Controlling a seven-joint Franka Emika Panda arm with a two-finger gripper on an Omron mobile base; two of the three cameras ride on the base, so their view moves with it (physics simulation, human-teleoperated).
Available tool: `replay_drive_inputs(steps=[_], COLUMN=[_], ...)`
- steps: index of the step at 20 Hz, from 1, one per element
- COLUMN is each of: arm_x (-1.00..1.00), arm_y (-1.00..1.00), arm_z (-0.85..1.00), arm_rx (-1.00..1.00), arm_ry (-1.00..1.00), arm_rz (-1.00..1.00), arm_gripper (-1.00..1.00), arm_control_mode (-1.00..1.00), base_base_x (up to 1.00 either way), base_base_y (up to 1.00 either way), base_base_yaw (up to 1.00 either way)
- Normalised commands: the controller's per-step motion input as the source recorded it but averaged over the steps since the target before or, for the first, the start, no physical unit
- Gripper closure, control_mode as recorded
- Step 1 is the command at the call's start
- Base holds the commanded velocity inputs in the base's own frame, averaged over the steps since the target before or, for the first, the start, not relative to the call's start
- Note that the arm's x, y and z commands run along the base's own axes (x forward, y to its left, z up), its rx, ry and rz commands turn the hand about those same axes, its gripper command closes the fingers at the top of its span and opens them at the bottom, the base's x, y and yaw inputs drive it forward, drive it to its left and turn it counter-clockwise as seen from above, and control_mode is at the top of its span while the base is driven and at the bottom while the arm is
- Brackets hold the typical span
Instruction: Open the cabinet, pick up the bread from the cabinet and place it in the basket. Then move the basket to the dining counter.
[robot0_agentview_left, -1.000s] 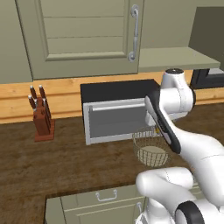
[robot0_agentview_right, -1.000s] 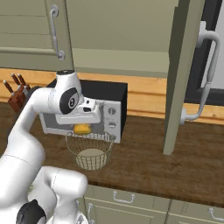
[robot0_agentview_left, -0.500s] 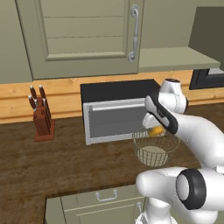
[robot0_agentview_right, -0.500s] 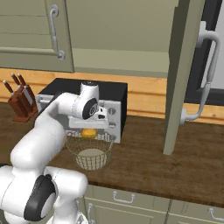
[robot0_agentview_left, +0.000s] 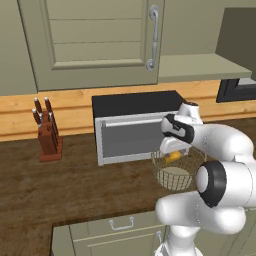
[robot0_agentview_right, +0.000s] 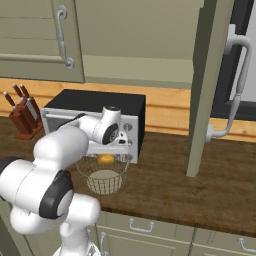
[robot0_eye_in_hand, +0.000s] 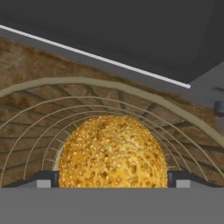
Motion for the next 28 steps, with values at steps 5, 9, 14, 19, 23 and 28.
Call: replay_drive_inputs(steps=[5,9,14,19,23,28], arm_x=[0.0,0.0,0.0,-0.07,-0.21,-0.55], arm_y=[0.09,0.11,0.03,0.0,0.0,0.0], arm_z=[-0.11,0.0,0.0,0.0,0.0,0.03], arm_rx=[0.0,0.0,0.0,0.0,0.0,0.0], arm_ry=[0.03,0.06,0.02,0.0,-0.05,-0.1], arm_rz=[0.0,0.0,0.0,0.0,0.0,-0.07], arm_gripper=[-1.0,-1.0,-1.0,-1.0,-1.0,-1.0], arm_control_mode=[-1.0,-1.0,-1.0,-1.0,-1.0,-1.0], base_base_x=[0.0,0.0,0.0,0.0,0.0,0.0], base_base_y=[0.0,0.0,0.0,0.0,0.0,0.0], base_base_yaw=[0.0,0.0,0.0,0.0,0.0,0.0])
